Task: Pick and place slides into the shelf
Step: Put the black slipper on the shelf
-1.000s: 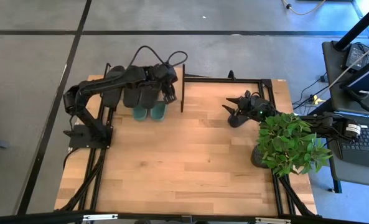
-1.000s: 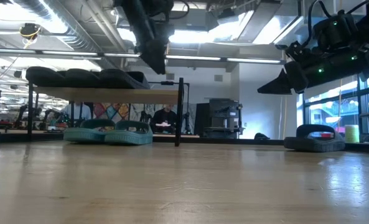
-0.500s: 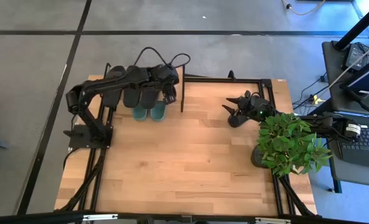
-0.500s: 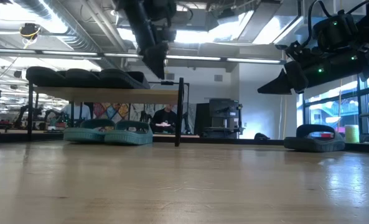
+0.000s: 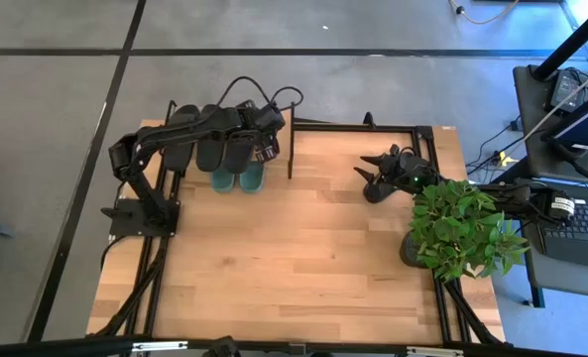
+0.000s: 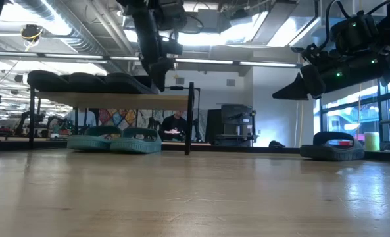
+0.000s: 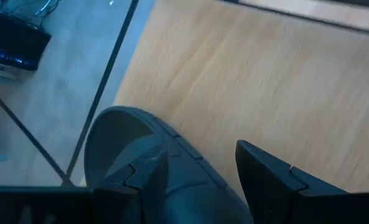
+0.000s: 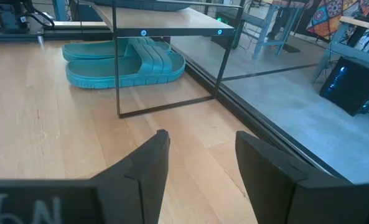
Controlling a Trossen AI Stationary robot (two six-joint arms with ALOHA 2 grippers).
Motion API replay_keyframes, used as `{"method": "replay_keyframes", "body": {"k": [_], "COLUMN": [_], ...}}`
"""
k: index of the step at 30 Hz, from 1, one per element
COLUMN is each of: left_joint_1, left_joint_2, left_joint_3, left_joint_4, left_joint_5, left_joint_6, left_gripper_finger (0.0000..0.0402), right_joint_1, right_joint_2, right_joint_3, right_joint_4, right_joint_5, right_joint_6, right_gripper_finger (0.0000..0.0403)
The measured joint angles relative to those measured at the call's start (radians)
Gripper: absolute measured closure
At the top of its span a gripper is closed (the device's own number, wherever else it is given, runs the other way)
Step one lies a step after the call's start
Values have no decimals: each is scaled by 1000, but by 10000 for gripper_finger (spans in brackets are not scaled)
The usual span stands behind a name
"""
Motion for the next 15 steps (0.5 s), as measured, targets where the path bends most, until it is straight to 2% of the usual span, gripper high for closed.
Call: {"method": "replay_keyframes", "body": {"k": [15], "left_joint_1": [3], "left_joint_2": [-1], "left_joint_3": [2], "left_joint_4": [-67], "left_joint_5": [-55], "left_joint_6": [-44], "left_gripper_finger": [225], "right_joint_1": [0], "right_joint_2": [0], "right_joint_3": [0], "right_joint_4": [0], "right_joint_5": [0], "right_joint_6": [1], "right_gripper_finger": [217]}}
